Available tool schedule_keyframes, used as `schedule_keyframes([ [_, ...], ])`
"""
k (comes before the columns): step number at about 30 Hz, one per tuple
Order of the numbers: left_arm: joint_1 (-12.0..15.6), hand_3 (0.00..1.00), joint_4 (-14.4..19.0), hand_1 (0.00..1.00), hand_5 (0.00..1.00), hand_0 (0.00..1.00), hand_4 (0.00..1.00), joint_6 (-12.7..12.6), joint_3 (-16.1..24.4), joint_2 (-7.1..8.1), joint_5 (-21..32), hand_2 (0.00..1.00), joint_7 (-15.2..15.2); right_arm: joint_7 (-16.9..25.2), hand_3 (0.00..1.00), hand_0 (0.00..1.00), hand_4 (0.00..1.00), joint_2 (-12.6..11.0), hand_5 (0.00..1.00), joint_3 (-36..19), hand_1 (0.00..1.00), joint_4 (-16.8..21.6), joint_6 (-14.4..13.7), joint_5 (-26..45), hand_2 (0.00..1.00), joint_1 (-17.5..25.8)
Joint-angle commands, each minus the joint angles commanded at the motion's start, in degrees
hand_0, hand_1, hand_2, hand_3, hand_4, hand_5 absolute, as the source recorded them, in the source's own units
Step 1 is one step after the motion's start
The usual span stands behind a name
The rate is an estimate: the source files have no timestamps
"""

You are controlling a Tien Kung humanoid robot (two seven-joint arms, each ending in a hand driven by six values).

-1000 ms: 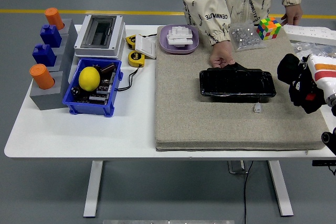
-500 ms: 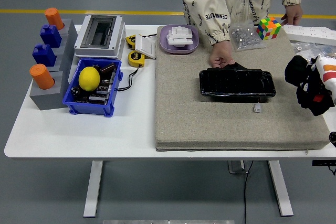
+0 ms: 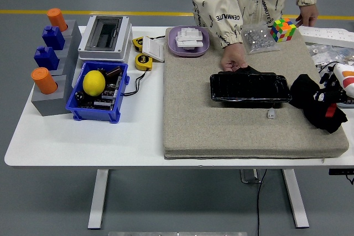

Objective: Pick the rag up,wipe the panel,place it on the desk

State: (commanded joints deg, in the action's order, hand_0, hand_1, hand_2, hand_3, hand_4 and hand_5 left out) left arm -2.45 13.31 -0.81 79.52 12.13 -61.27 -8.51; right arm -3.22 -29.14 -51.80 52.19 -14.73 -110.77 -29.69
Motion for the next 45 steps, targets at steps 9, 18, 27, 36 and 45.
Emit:
schedule_keyframes([
  [9,0.1,0.561,-0.1,0.636,0.449,0.604,0.631,0.0,0.2,0.02,-0.1,0.637,0.0,0.6,0.539,0.444,0.998,-0.5,0.451,-0.6,0.484,0.4,2.0,0.1,0.55,-0.1],
  [18,0.1,0.561,-0.1,0.637,0.448,0.605,0.631,0.0,0.5,0.02,-0.2,0.637,0.0,0.3,0.567,0.491,0.998,-1.4,0.497,-2.0,0.517,1.7,2.8,0.0,0.591,-0.4],
  [27,0.0,0.561,0.0,0.636,0.449,0.604,0.631,0.0,0.6,0.08,-0.2,0.637,0.0,-1.8,0.582,0.513,0.998,-3.3,0.513,-7.5,0.532,7.7,5.0,2.7,0.614,0.1],
  [36,0.0,0.561,0.0,0.636,0.448,0.604,0.631,0.0,0.4,0.13,-0.2,0.638,0.0,-1.3,0.641,0.54,0.998,-3.8,0.561,-15.9,0.545,12.3,4.1,14.3,0.636,4.2],
  [45,0.1,0.561,-0.1,0.637,0.448,0.602,0.631,0.0,0.0,0.19,0.0,0.637,0.0,4.3,0.674,0.577,0.998,-2.4,0.588,-22.1,0.577,11.4,8.6,35.8,0.654,9.2],
])
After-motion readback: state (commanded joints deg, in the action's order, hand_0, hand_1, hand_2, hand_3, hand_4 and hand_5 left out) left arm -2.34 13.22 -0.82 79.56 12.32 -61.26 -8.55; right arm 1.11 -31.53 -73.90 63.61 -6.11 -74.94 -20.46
